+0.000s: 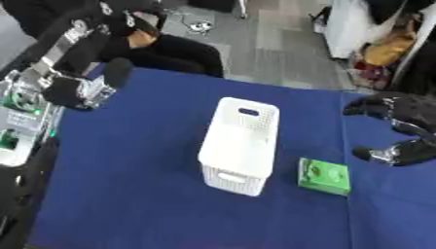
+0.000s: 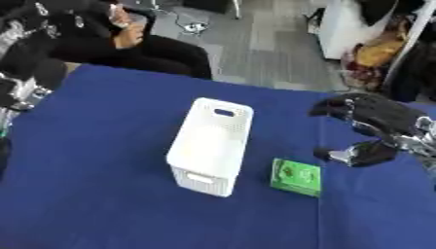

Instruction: Pick up objects on the table and place them in the box.

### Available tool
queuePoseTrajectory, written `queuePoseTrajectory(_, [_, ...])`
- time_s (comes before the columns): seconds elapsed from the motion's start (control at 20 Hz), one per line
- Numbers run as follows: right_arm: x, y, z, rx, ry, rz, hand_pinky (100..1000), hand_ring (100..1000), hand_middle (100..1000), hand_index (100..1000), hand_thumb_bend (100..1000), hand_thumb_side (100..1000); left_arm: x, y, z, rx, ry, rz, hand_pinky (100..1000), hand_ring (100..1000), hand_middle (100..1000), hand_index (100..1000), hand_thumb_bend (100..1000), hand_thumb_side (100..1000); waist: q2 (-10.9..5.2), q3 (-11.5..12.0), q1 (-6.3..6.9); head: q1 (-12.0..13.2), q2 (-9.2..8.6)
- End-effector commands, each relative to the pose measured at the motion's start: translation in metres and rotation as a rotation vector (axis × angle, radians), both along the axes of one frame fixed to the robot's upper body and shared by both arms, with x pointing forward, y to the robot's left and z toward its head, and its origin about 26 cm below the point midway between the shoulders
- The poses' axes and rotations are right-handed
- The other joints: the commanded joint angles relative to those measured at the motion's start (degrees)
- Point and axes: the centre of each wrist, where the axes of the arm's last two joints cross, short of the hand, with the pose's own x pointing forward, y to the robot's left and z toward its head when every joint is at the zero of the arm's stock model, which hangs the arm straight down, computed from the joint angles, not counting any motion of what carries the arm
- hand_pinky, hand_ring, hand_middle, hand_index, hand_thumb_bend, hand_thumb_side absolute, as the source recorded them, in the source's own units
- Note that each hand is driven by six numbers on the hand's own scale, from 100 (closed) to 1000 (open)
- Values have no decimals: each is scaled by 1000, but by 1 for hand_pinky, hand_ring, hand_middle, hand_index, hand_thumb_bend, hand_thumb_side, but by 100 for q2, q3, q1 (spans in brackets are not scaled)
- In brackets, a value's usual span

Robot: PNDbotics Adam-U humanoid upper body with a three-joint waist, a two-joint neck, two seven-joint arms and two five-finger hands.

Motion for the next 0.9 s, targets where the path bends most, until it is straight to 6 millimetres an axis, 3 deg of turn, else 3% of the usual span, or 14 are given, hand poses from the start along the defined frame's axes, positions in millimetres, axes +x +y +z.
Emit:
queuePoseTrajectory(0.05, [6, -5, 11, -34, -14, -32, 855, 821, 832, 911, 445, 1000, -2, 3, 9, 21, -24, 6, 691, 896, 974, 928, 100, 681, -81, 19, 10, -30, -59])
queuePoseTrajectory(0.9, [29, 19, -16, -180, 110, -16, 883, 846, 860, 921, 451, 1000, -1, -1, 9, 19, -23, -7, 693, 896, 974, 928, 100, 682, -84, 110, 2, -85, -126])
